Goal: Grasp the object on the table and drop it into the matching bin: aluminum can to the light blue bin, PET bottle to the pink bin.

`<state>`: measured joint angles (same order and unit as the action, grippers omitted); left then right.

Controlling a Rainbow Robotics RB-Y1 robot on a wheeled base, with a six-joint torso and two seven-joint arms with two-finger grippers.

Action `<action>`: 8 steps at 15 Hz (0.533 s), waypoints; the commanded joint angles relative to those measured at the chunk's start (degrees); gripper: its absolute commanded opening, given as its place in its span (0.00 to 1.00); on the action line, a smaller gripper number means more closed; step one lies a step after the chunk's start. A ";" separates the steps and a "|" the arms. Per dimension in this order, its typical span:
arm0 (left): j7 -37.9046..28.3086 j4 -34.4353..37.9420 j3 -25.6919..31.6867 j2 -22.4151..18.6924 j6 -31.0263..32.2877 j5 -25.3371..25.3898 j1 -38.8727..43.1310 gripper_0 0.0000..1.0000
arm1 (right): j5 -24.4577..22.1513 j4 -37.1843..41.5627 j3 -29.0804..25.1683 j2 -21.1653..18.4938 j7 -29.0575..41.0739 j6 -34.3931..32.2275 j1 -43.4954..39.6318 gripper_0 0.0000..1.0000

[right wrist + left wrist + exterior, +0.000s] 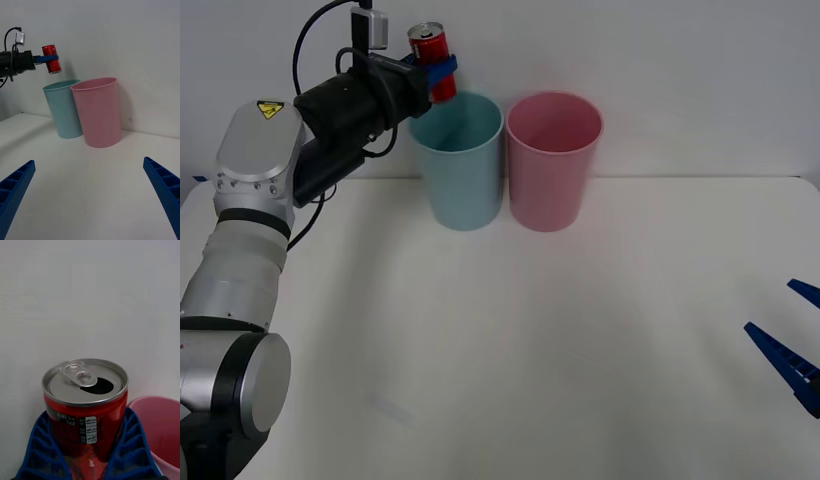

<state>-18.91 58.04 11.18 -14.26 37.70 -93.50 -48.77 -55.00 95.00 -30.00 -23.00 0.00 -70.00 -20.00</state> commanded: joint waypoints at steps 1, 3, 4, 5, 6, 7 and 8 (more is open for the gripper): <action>0.19 -0.03 0.07 -0.06 -0.08 0.07 0.08 1.00 | 0.00 0.00 0.00 0.00 0.00 0.00 0.00 1.00; 0.19 0.05 -0.02 -0.06 -0.08 0.51 0.25 1.00 | 0.00 0.00 0.00 0.00 0.00 0.00 0.00 1.00; 0.19 0.05 -0.02 -0.06 -0.08 0.77 0.34 1.00 | 0.00 0.00 0.00 0.00 0.00 0.00 0.00 1.00; 0.19 -0.03 0.07 -0.06 0.01 1.21 0.52 1.00 | 0.00 0.00 0.00 0.00 0.00 0.00 0.00 1.00; 0.37 -0.03 0.07 -0.06 0.01 1.65 0.69 1.00 | 0.00 0.00 0.00 0.00 0.00 0.00 0.00 1.00; 0.45 0.05 0.07 -0.15 0.01 2.36 0.96 1.00 | 0.00 0.00 0.00 0.00 0.00 0.00 0.00 1.00; 0.81 0.14 -0.02 -0.50 0.01 3.32 1.40 1.00 | 0.00 0.00 0.00 0.00 0.00 0.00 0.00 1.00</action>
<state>-18.34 58.10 11.22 -14.53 37.69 -90.89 -47.69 -55.00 95.00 -30.00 -23.00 0.00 -70.00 -20.00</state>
